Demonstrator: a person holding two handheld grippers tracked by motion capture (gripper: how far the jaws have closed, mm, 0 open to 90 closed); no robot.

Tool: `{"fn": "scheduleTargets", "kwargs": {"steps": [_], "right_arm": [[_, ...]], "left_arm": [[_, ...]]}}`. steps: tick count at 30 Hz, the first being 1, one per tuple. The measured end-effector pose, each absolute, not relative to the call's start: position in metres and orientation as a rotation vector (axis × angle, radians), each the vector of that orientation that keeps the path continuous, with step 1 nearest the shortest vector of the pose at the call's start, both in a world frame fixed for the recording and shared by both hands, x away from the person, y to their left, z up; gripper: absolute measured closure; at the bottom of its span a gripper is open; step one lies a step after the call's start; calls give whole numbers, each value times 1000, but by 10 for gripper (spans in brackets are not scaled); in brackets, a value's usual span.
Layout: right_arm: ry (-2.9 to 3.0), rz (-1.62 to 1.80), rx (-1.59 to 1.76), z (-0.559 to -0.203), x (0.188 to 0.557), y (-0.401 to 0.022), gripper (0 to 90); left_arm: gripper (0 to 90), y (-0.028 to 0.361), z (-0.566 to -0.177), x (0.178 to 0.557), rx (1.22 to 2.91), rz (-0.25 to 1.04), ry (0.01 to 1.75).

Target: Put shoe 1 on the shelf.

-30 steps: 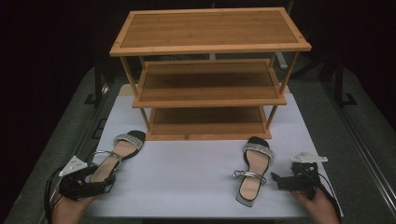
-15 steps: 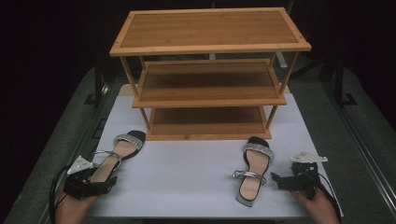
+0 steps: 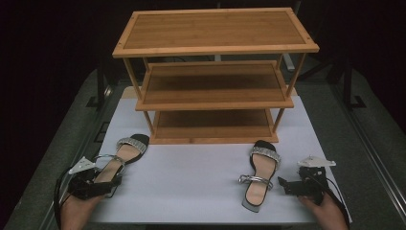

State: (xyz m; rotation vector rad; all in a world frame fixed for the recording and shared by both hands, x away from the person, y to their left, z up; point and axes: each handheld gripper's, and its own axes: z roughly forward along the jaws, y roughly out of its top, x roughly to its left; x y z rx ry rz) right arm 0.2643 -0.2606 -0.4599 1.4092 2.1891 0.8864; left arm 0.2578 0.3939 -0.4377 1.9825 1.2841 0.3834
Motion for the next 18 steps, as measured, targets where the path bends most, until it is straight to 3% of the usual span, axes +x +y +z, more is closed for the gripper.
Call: {"fn": "scheduleTargets", "kwargs": {"steps": [3,18], "right_arm": [[2189,887,1409,-460,264,-261,0],[2189,887,1409,-460,264,-261,0]], "left_arm": [[347,394,-437,257,1977,359,1295],[369,411,-428,244,1975,375,1255]]}}
